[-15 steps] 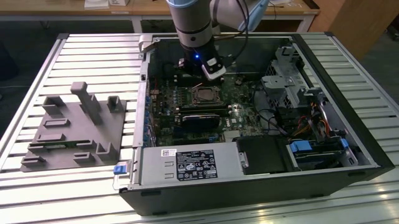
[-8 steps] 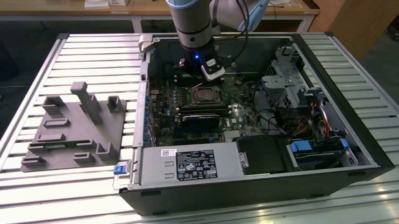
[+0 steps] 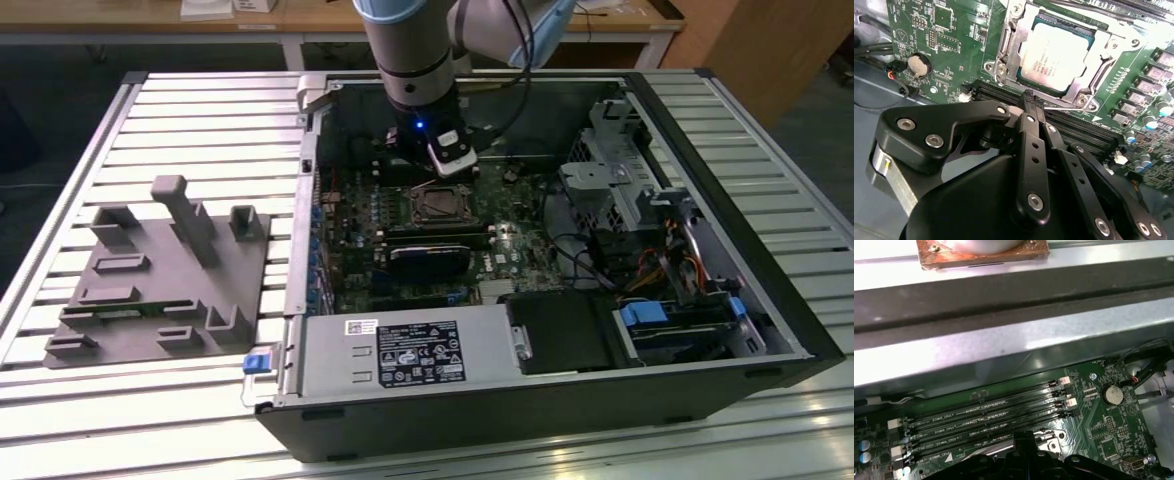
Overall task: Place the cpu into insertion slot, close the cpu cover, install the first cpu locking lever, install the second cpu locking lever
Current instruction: 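Install the first cpu locking lever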
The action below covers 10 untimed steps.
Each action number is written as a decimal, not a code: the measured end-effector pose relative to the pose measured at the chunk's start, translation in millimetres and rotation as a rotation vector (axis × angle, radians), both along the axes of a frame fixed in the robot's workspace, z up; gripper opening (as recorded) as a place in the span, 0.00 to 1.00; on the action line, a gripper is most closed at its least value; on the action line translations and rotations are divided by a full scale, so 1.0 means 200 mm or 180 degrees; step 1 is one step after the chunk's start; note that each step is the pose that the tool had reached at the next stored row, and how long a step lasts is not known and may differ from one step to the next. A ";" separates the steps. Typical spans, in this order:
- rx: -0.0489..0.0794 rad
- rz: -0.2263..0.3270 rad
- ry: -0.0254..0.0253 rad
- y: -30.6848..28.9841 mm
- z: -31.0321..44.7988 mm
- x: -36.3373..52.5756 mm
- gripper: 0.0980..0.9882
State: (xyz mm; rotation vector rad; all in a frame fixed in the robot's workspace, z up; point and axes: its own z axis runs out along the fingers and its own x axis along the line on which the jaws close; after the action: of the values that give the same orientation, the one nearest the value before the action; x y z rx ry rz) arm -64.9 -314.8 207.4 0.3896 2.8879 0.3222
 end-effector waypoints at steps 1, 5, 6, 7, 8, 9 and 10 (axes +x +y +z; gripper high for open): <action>0.0000 -0.0017 0.0000 0.004 -0.002 0.000 0.01; 0.0000 -0.0081 0.0000 0.016 -0.011 0.001 0.01; 0.0000 -0.0098 0.0000 0.019 -0.014 0.001 0.01; -0.0001 -0.0119 0.0000 0.022 -0.016 0.001 0.01; 0.0000 -0.0139 0.0000 0.024 -0.019 0.001 0.01; -0.0001 -0.0163 0.0000 0.025 -0.022 0.001 0.01; -0.0002 -0.0189 0.0000 0.027 -0.024 0.001 0.01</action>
State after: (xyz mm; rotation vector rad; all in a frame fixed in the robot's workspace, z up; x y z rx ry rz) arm -64.6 -309.4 202.6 0.4740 2.8697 0.3115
